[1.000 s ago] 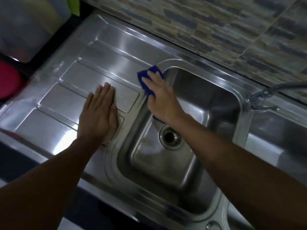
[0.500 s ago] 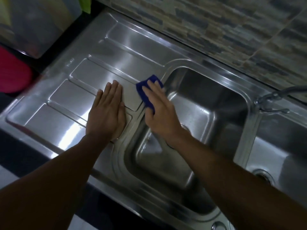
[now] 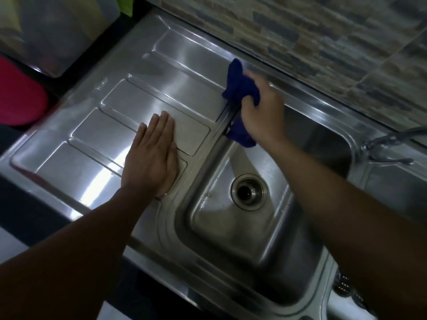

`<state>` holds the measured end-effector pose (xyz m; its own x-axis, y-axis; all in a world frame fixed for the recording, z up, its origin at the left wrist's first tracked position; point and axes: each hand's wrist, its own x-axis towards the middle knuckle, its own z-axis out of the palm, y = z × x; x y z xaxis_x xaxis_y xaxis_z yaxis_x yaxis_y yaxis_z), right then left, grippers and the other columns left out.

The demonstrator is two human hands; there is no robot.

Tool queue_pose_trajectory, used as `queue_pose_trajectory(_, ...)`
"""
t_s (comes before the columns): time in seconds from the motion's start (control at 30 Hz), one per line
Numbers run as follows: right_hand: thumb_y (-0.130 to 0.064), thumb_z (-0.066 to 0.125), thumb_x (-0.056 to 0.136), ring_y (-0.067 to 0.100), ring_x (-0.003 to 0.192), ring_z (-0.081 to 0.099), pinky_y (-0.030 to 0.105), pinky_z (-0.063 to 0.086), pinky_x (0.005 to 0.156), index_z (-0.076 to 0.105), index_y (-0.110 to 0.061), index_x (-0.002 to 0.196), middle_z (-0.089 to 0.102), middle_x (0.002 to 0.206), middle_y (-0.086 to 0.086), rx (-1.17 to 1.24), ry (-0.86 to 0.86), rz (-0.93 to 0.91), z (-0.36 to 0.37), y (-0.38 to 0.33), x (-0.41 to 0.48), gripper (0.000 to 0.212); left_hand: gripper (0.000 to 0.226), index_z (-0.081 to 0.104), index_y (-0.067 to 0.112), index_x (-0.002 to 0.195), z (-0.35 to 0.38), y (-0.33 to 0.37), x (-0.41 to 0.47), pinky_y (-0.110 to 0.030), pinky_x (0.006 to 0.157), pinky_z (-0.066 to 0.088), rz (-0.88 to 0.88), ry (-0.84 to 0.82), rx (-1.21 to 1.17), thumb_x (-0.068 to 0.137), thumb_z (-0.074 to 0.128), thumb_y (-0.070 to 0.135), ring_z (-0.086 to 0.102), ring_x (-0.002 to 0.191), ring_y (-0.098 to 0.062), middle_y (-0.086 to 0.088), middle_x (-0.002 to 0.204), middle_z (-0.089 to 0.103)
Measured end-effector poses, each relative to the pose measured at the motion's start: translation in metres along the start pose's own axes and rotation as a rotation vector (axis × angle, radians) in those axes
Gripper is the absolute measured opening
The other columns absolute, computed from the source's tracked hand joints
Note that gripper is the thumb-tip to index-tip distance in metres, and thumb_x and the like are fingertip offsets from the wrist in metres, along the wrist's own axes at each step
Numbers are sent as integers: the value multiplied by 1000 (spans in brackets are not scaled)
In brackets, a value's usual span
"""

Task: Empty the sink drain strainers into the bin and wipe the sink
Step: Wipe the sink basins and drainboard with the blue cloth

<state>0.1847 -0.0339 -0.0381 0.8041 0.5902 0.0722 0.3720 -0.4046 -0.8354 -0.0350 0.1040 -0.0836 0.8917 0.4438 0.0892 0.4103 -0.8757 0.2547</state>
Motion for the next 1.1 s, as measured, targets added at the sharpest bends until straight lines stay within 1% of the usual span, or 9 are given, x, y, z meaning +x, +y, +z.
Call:
queue_pose_trajectory(0.1,-19,62,90,9,123,49,24,44,106,53,-12,133,51,137,3,-211,-128,-138,23,5,-25,45,60,19,10,158,-1,0,1,-42,127,9,-8,-6,-6,105,14,38,6,155,-16,-8,166,16)
queue_pose_trajectory(0.17,-24,62,93,28,148,23,44,28,120,41,-8,143,26,159,10,-377,-211,-215,37,10,-26,56,60,18,11,158,-1,1,1,-42,127,9,-16,-12,-6,105,14,38,5,155,-16,-8,166,15)
queue_pose_trajectory(0.23,-25,54,98,32,154,3,54,11,124,29,-9,152,13,166,9,-530,-234,-277,44,16,-17,62,60,18,11,158,-1,0,2,-42,127,8,-19,-14,-4,105,15,38,6,155,-16,-8,166,15)
queue_pose_trajectory(0.3,-24,49,101,28,155,0,55,5,124,25,-10,155,12,167,7,-547,-217,-296,47,19,-12,61,59,18,10,158,0,0,2,-41,127,7,-12,-8,-4,105,16,37,7,155,-17,-9,166,16)
queue_pose_trajectory(0.43,-19,48,100,5,152,-7,57,9,124,30,-10,154,15,165,2,-224,-143,-285,66,11,-66,58,61,20,8,158,-1,1,1,-41,127,8,-7,-9,5,105,14,37,8,155,-18,-11,166,16)
queue_pose_trajectory(0.57,-7,48,98,24,155,12,50,15,125,37,-8,151,28,163,7,-76,-192,-342,77,19,-124,54,64,18,6,158,-2,0,0,-42,127,7,-5,-32,13,103,10,38,6,155,-19,-12,166,14)
queue_pose_trajectory(0.73,-10,49,100,33,153,12,43,24,121,27,-22,156,14,166,9,-131,-152,-102,39,26,-32,61,60,18,8,158,3,-5,0,-40,127,7,23,-4,1,104,13,35,6,155,-18,-10,166,14)
queue_pose_trajectory(0.87,-21,46,105,37,153,5,56,18,122,20,-21,158,9,167,9,-257,-201,20,23,23,16,59,59,18,9,158,5,-8,0,-36,127,4,31,2,-9,104,14,33,6,155,-17,-9,166,15)
queue_pose_trajectory(1.1,-13,49,102,30,154,0,53,14,124,22,-23,157,5,167,8,-81,-402,-38,44,-14,-91,62,58,14,18,159,2,-16,-14,-34,124,6,-32,-47,-139,106,19,42,6,154,-15,-5,167,13)
